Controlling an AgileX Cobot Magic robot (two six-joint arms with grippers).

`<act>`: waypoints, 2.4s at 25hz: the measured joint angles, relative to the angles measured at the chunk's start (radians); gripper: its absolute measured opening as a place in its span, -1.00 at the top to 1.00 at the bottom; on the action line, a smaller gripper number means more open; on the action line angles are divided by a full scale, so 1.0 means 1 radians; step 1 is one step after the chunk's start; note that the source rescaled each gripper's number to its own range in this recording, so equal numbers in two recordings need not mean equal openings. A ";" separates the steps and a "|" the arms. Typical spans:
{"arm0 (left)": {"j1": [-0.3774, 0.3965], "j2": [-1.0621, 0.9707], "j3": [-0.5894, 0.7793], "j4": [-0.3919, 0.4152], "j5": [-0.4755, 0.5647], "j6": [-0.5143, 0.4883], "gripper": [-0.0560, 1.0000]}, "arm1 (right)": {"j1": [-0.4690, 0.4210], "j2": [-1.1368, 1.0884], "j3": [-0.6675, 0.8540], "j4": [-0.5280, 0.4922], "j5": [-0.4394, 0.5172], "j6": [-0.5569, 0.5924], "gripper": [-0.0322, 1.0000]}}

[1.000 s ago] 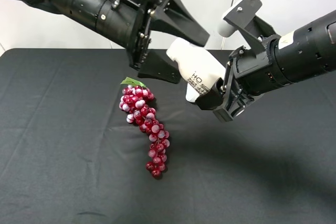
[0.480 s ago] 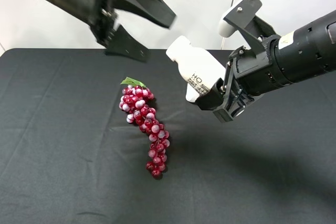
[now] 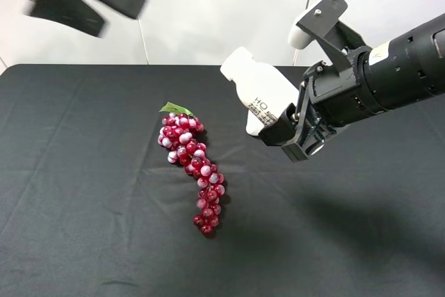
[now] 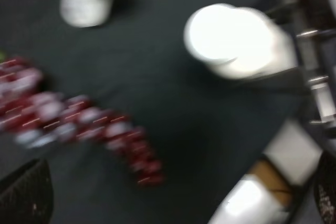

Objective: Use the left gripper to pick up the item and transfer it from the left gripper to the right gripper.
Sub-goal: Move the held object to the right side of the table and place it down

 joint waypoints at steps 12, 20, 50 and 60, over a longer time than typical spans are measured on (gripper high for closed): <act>0.001 -0.419 0.069 0.616 -0.027 -0.413 -1.00 | 0.000 0.000 0.000 0.000 0.013 0.039 0.79; 0.001 -0.759 0.368 0.716 0.008 -0.489 -1.00 | 0.000 0.000 0.000 0.000 0.013 0.067 0.79; 0.001 -1.322 0.775 0.586 -0.008 -0.442 -0.98 | 0.000 0.000 0.000 0.000 0.015 0.185 0.79; 0.001 -1.322 0.777 0.589 -0.009 -0.442 -0.98 | 0.000 0.000 0.000 0.000 0.033 0.197 0.79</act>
